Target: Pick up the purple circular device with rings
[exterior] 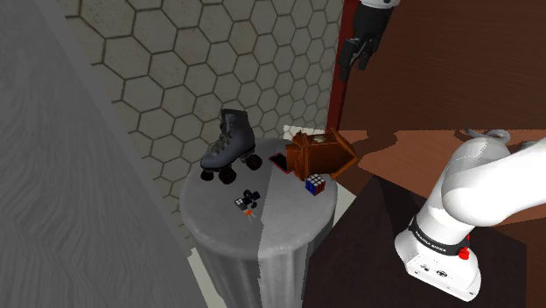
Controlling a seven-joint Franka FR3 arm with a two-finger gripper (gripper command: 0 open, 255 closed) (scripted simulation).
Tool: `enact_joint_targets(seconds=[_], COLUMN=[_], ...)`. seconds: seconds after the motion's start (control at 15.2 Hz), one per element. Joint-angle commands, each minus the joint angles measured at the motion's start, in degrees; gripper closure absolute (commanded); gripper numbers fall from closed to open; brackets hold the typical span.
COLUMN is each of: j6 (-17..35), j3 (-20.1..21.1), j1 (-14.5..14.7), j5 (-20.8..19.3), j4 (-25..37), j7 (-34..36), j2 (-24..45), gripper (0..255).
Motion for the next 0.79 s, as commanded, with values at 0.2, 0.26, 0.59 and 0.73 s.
enact_joint_targets(seconds=[0.2,0.26,0.59,0.73], j6=[5.3,7.1,16.4,20.3], j3=[1.7,2.3,5.5,6.8], j1=[0.5,0.7,1.6,1.9], j5=[1.0,1.4,3.0,3.5], j4=[-4.5,-5.8,-11.5,-13.2], j7=[2.8,3.7,8.3,10.1], j2=[0.7,1.1,4.5,6.5], gripper=[0,0,0,0])
